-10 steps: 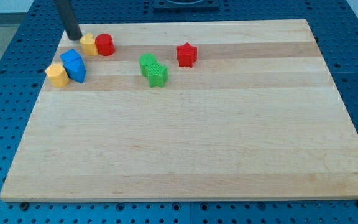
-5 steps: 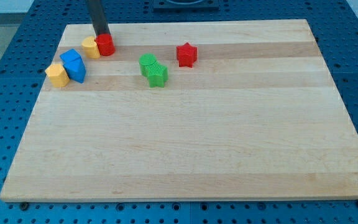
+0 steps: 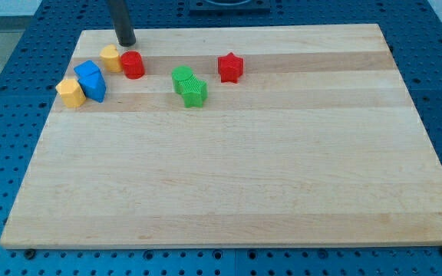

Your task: Separate the yellow heart and red circle from each other

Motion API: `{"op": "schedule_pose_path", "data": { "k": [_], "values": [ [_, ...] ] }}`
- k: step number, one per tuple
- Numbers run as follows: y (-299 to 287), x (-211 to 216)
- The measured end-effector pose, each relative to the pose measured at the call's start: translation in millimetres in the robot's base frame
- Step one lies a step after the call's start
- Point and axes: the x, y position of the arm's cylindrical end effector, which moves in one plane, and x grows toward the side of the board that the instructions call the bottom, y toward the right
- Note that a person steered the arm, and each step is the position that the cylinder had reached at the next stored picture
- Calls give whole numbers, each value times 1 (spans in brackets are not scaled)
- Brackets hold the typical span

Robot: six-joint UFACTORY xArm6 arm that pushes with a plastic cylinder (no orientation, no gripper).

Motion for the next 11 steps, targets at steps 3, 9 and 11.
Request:
{"op": "schedule_pose_path", "data": {
  "k": [3, 9, 11],
  "values": [
    [-15, 30],
    [-15, 60],
    [-6, 55]
  ]
}}
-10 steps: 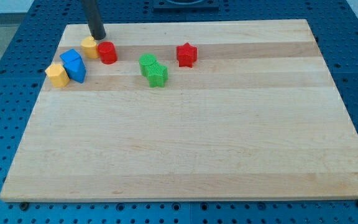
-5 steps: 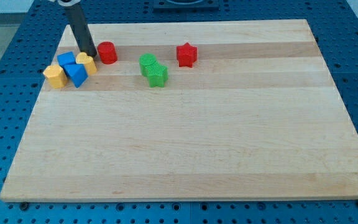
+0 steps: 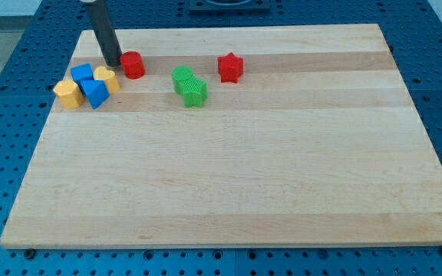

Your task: Separate the yellow heart and red circle from each other

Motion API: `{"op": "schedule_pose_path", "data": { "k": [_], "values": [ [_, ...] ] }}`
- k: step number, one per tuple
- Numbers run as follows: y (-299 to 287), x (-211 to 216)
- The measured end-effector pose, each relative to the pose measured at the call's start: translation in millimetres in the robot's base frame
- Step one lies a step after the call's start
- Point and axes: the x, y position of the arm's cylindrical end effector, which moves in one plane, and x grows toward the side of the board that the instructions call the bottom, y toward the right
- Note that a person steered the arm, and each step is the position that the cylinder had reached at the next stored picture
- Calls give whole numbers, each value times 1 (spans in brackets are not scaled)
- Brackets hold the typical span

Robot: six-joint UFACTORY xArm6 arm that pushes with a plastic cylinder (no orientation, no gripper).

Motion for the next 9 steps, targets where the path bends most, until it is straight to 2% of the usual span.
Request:
{"op": "schedule_pose_path", "data": {
  "k": [2, 4, 6, 9],
  "values": [
    [52, 18],
    [81, 20],
    [93, 37],
    [100, 37]
  ]
}}
